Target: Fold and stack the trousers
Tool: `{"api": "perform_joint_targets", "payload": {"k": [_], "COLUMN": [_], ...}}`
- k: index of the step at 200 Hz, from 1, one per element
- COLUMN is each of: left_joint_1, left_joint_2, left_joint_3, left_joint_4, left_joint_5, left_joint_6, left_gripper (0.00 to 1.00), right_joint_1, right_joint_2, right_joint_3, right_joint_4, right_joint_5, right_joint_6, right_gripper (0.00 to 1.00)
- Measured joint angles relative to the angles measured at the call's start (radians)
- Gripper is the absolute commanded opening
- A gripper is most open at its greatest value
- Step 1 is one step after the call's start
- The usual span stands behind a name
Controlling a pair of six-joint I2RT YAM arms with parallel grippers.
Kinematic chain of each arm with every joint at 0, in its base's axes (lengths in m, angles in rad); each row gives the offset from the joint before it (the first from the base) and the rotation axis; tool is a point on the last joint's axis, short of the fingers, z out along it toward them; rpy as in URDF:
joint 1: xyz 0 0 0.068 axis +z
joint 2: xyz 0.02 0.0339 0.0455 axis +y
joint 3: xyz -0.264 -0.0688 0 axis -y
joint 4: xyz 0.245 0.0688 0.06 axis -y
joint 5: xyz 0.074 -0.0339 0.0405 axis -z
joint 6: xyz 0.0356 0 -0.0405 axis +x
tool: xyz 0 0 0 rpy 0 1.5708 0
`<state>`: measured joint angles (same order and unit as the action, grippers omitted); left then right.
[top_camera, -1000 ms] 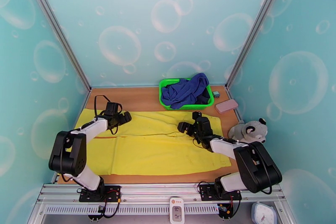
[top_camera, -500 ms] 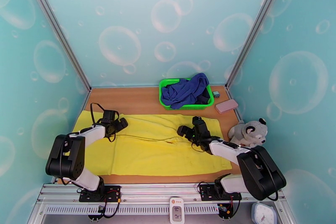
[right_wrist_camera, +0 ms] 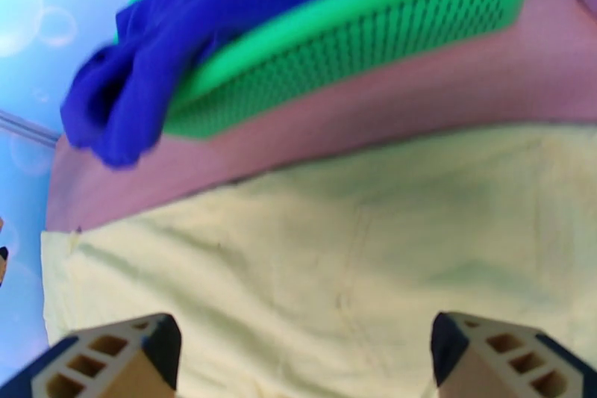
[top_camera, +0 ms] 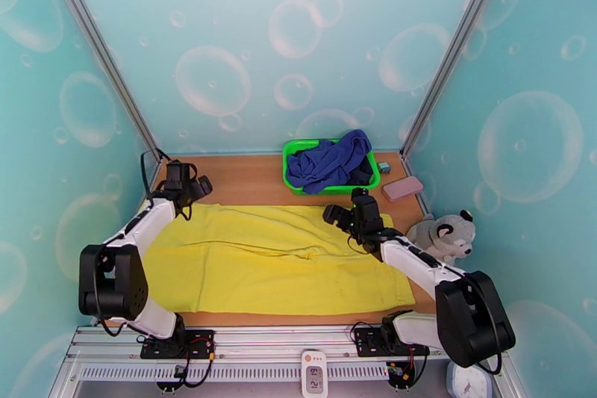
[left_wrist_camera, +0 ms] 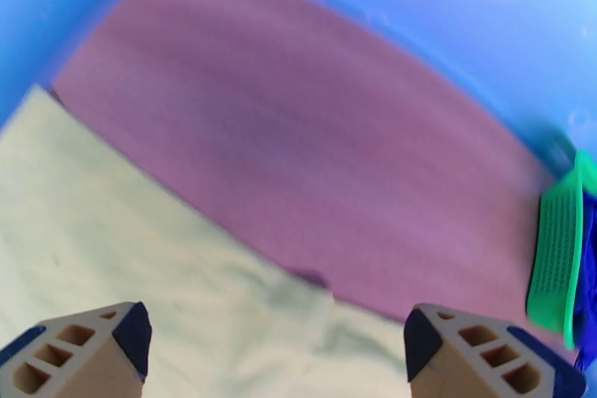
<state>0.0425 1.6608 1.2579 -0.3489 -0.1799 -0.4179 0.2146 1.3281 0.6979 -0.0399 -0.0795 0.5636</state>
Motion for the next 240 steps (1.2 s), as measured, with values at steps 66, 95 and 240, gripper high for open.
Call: {"api": "perform_joint_targets", "payload": {"k": [66, 95, 240], "left_joint_1": [0.180, 0.182, 0.265], "left_joint_2": [0.367, 0.458, 0.638], "left_joint_3": [0.192, 0.337, 0.475], "left_joint_4": [-0.080, -0.112, -0.154], "left_joint_5": [-0.124, -0.201, -0.201], "left_joint_6": [0.011, 0.016, 0.002], "left_gripper": [0.78, 0.77, 0.62], "right_joint_1": [-0.014, -0.014, -0.043], "right_joint_2": [-0.052, -0.076, -0.126], "right_joint_3": [-0.084, -0.106, -0.107], "right_joint_4": [-0.009, -0.011, -0.041], "right_joint_5": [-0.065, -0.081, -0.105], "right_joint_6": [-0.033, -0.033, -0.032], "right_gripper": [0.92, 0.93, 0.93]}}
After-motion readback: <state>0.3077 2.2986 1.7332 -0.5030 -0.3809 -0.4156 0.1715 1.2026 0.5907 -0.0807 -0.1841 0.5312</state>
